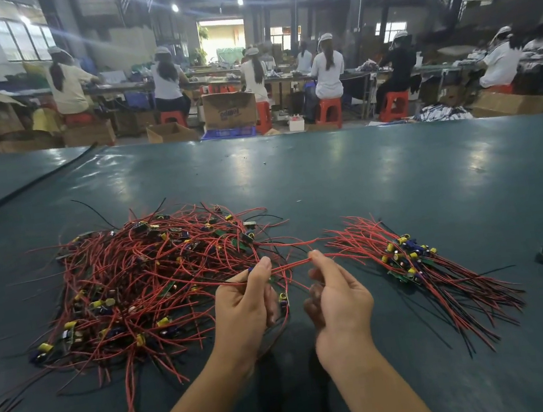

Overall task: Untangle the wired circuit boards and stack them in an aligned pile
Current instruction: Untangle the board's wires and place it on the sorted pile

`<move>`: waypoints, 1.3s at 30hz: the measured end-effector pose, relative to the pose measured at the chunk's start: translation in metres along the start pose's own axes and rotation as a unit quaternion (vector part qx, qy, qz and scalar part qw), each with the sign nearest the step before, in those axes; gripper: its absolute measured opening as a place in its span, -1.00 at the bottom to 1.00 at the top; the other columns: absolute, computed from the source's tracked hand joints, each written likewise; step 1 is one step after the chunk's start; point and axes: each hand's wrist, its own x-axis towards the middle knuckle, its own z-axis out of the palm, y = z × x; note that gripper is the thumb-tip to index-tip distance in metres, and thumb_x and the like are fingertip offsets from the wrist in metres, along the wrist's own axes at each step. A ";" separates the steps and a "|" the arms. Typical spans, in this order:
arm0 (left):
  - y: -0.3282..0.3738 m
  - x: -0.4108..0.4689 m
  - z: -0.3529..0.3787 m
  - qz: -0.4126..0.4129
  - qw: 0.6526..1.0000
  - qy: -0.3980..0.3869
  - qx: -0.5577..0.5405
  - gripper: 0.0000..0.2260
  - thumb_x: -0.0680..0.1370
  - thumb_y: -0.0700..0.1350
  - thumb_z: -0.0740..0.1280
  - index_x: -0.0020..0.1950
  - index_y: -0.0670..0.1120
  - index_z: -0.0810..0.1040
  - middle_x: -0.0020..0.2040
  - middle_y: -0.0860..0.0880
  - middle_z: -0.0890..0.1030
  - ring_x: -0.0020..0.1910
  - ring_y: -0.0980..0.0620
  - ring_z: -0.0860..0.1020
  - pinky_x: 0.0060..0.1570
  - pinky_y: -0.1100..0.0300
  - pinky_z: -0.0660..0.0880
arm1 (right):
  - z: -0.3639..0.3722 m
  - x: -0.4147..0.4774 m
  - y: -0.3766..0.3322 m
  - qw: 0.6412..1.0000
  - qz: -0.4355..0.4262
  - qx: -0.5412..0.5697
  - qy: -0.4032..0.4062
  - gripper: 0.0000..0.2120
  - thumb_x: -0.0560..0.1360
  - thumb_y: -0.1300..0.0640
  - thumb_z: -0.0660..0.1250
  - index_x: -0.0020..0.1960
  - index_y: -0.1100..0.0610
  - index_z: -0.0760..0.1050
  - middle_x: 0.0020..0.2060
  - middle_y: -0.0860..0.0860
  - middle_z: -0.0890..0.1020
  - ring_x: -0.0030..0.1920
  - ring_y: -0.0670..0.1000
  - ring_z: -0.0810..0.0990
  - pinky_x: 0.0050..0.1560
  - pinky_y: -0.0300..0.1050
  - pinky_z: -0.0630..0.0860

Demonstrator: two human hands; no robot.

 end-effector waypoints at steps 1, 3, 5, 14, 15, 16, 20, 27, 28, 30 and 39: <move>-0.001 0.001 0.000 -0.001 1.000 0.000 -0.003 -0.50 0.61 -0.10 0.25 -0.56 0.00 0.33 -0.59 0.03 0.28 -0.62 0.09 0.22 -0.56 0.26 0.19 | -0.002 0.003 -0.003 1.000 0.001 0.007 0.006 -0.63 0.43 0.16 0.51 -0.54 0.04 0.60 -0.55 -0.11 0.50 -0.59 -0.15 0.29 -0.56 -0.28 0.27; -0.001 0.001 0.000 -0.001 1.000 -0.007 -0.007 -0.51 0.59 -0.06 0.26 -0.56 0.02 0.31 -0.59 0.03 0.27 -0.62 0.10 0.22 -0.56 0.27 0.20 | -0.005 0.008 -0.007 1.000 -0.001 0.013 0.013 -0.63 0.43 0.16 0.51 -0.54 0.06 0.59 -0.53 -0.10 0.53 -0.59 -0.16 0.32 -0.57 -0.30 0.28; -0.001 0.001 0.001 -0.004 1.000 -0.011 -0.009 -0.53 0.56 -0.03 0.27 -0.56 0.03 0.30 -0.59 0.02 0.27 -0.62 0.10 0.22 -0.57 0.27 0.22 | -0.006 0.011 -0.009 1.000 -0.008 0.011 0.014 -0.65 0.43 0.16 0.51 -0.53 0.07 0.59 -0.51 -0.10 0.55 -0.57 -0.17 0.38 -0.57 -0.29 0.30; -0.001 0.005 -0.007 -0.009 1.000 0.010 -0.017 -0.53 0.56 -0.03 0.27 -0.55 0.03 0.28 -0.58 0.03 0.26 -0.62 0.09 0.23 -0.58 0.25 0.23 | -0.006 0.005 -0.007 0.999 -0.046 0.006 -0.021 -0.85 0.49 0.14 0.46 -0.26 0.06 0.62 -0.37 -0.05 0.68 -0.31 -0.13 0.68 -0.47 -0.27 0.49; -0.001 0.006 -0.008 -0.007 1.000 0.011 -0.013 -0.54 0.56 -0.02 0.28 -0.55 0.03 0.28 -0.58 0.03 0.27 -0.62 0.09 0.23 -0.58 0.25 0.24 | -0.006 0.004 -0.008 0.999 -0.042 0.017 -0.022 -0.86 0.49 0.16 0.46 -0.25 0.07 0.62 -0.36 -0.02 0.69 -0.31 -0.11 0.68 -0.48 -0.27 0.49; 0.000 0.007 -0.009 -0.005 1.000 0.011 -0.010 -0.53 0.56 -0.02 0.28 -0.55 0.03 0.29 -0.59 0.03 0.27 -0.62 0.08 0.24 -0.57 0.25 0.24 | -0.006 0.004 -0.009 0.999 -0.038 0.026 -0.021 -0.86 0.48 0.18 0.46 -0.25 0.08 0.62 -0.35 -0.01 0.69 -0.32 -0.11 0.68 -0.48 -0.27 0.49; 0.000 0.008 -0.010 -0.007 1.000 0.015 -0.015 -0.49 0.60 -0.07 0.25 -0.57 0.04 0.28 -0.60 0.02 0.26 -0.64 0.09 0.24 -0.58 0.26 0.23 | -0.007 0.004 -0.012 0.999 -0.019 0.048 -0.015 -0.85 0.52 0.23 0.41 -0.23 0.13 0.58 -0.39 -0.01 0.68 -0.40 -0.11 0.66 -0.51 -0.31 0.48; 0.001 0.008 -0.010 -0.011 1.000 0.014 -0.024 -0.54 0.52 0.03 0.29 -0.57 0.03 0.30 -0.59 0.01 0.28 -0.63 0.07 0.24 -0.57 0.25 0.24 | -0.010 0.004 -0.013 0.997 -0.028 0.062 -0.030 -0.79 0.59 0.16 0.32 -0.22 0.11 0.59 -0.37 0.01 0.69 -0.41 -0.09 0.66 -0.51 -0.30 0.47; 0.001 0.008 -0.010 -0.009 1.000 0.009 -0.021 -0.57 0.48 0.07 0.30 -0.56 0.03 0.29 -0.60 0.01 0.27 -0.63 0.07 0.24 -0.57 0.24 0.24 | -0.010 0.004 -0.014 0.997 -0.022 0.063 -0.025 -0.78 0.59 0.14 0.32 -0.22 0.11 0.58 -0.38 0.00 0.68 -0.42 -0.09 0.65 -0.52 -0.31 0.47; 0.000 0.007 -0.010 -0.006 1.000 -0.001 -0.013 -0.59 0.44 0.10 0.30 -0.55 0.02 0.28 -0.59 0.01 0.27 -0.63 0.06 0.24 -0.57 0.23 0.24 | -0.012 0.006 -0.015 0.998 -0.010 0.058 -0.010 -0.76 0.59 0.12 0.30 -0.23 0.12 0.57 -0.41 -0.02 0.67 -0.46 -0.10 0.64 -0.54 -0.32 0.45; -0.002 0.008 -0.011 -0.003 1.000 -0.007 -0.004 -0.58 0.45 0.17 0.30 -0.53 0.01 0.37 -0.57 0.01 0.34 -0.60 0.07 0.31 -0.55 0.22 0.28 | -0.009 0.001 -0.004 0.993 0.003 -0.050 -0.105 -0.54 0.32 -0.33 0.38 -0.08 0.05 0.65 -0.36 -0.10 0.64 -0.47 -0.11 0.53 -0.53 -0.25 0.41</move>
